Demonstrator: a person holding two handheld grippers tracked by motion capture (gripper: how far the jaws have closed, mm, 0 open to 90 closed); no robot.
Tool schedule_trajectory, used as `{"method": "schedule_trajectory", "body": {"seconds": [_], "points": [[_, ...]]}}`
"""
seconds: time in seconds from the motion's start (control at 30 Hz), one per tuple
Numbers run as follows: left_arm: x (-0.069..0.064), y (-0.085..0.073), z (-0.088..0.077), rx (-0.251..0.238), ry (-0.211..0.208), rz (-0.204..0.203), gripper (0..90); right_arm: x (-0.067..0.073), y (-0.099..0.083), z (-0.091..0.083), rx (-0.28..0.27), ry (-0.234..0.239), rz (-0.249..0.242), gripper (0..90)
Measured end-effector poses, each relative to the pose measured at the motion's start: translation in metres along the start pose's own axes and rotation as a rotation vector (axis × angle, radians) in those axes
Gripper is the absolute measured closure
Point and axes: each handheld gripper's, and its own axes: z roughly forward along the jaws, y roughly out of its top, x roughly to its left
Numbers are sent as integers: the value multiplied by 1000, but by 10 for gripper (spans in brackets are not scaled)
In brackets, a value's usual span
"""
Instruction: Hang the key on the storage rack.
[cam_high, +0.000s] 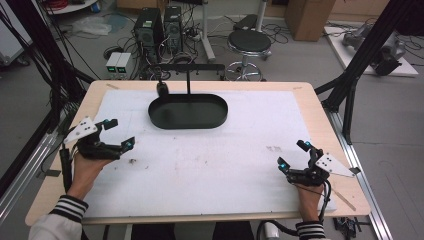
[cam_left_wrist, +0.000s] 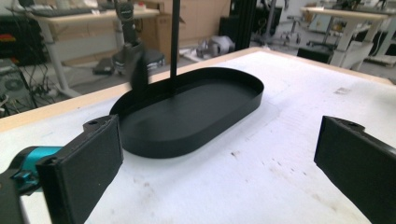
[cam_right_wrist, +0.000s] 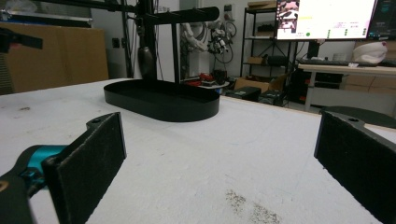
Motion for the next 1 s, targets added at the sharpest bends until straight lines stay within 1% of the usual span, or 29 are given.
{"method": "schedule_trajectory", "body": {"seconds": [0.03, 0.07, 0.1, 0.13, 0.23, 0.27, 0.33, 0.37, 0.4, 0.43, 0.47, 0.5, 0.53, 0.57, 0.7, 0.73, 0.77, 0.9, 0.93, 1.0], "points": [[-3, -4, -5, -11, 9, 10, 17, 0, 0, 0, 2, 0, 4, 10], [-3, -4, -5, -11, 9, 10, 17, 0, 0, 0, 2, 0, 4, 10], [-9, -14, -15, -32, 22, 12, 17, 0, 0, 0, 1, 0, 3, 10], [-12, -19, -19, -45, 22, 5, 17, 0, 0, 0, 0, 0, 0, 10], [-17, -34, -30, -66, 38, 6, 17, 0, 0, 0, -1, 0, -1, 10], [-18, -38, -32, -68, 42, 6, 17, 0, 0, 0, 1, 0, -1, 11], [-20, -46, -37, -98, 45, 4, 17, 0, 0, 0, 2, 0, -2, 10], [-20, -46, -37, -98, 45, 4, 17, 0, 0, 0, 3, 0, 1, 10], [-21, -52, -39, -114, 48, 2, 17, 0, 0, 0, 2, 1, 0, 10], [-22, -54, -40, -120, 65, 11, 17, 0, 0, 0, 4, -1, 0, 11], [-23, -57, -41, -130, 66, 13, 17, 0, 0, 0, 1, 0, -2, 10], [-23, -59, -41, -130, 66, 14, 17, 0, 0, 0, 1, 1, 2, 10], [-23, -61, -41, -129, 69, 19, 17, 0, 0, 0, 2, 0, 4, 10], [-23, -61, -42, -140, 64, 23, 17, 0, 0, 0, 2, -1, 4, 10], [-23, -62, -43, -155, 65, 24, 17, 0, 0, 0, 0, 2, 4, 10], [-24, -64, -45, -181, 65, 29, 18, 0, 0, 0, -1, 1, 2, 10], [-24, -64, -45, -186, 65, 25, 18, 0, 0, 0, -4, 1, 0, 10], [-23, -64, -44, -176, 67, 24, 18, 0, 0, 0, -3, -5, -12, 10], [-23, -64, -44, -177, 67, 23, 18, 1, 0, 0, 3, 0, 1, 10], [-23, -64, -44, -178, 67, 20, 17, 1, 0, 0, 1, -1, 1, 11]]}}
